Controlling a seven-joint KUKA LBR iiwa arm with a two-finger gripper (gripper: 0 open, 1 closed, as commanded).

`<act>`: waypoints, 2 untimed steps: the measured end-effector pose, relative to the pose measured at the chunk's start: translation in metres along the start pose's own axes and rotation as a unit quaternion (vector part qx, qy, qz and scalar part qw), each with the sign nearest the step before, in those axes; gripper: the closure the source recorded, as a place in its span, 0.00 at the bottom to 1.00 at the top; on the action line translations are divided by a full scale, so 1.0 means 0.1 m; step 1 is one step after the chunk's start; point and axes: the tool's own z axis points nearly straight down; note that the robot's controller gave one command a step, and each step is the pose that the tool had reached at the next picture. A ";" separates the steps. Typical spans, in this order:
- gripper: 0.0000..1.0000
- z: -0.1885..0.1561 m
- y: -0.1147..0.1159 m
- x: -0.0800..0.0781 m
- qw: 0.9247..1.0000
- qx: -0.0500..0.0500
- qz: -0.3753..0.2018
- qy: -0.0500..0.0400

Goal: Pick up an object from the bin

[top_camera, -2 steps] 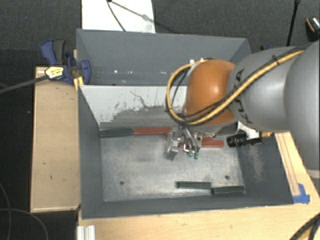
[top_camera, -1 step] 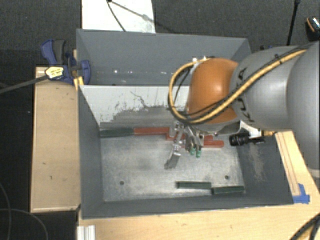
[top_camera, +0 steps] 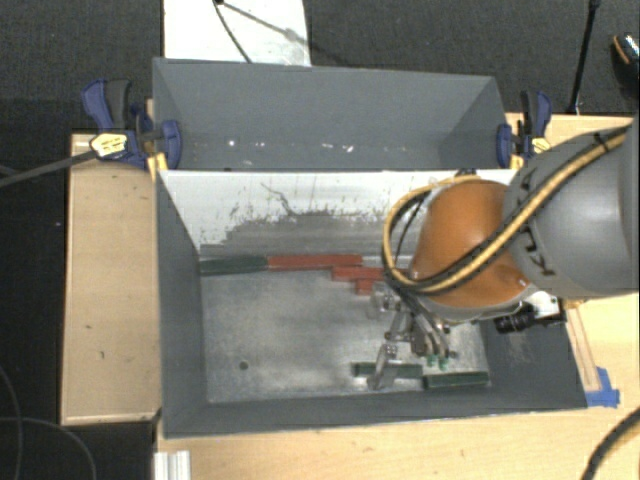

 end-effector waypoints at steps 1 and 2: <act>0.00 0.53 -0.74 -0.19 0.998 0.000 0.064 0.000; 1.00 0.51 -0.70 -0.19 0.998 -0.002 0.062 -0.002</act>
Offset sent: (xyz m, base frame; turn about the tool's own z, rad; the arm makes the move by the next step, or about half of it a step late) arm 0.0086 -0.0715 -0.0513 0.1192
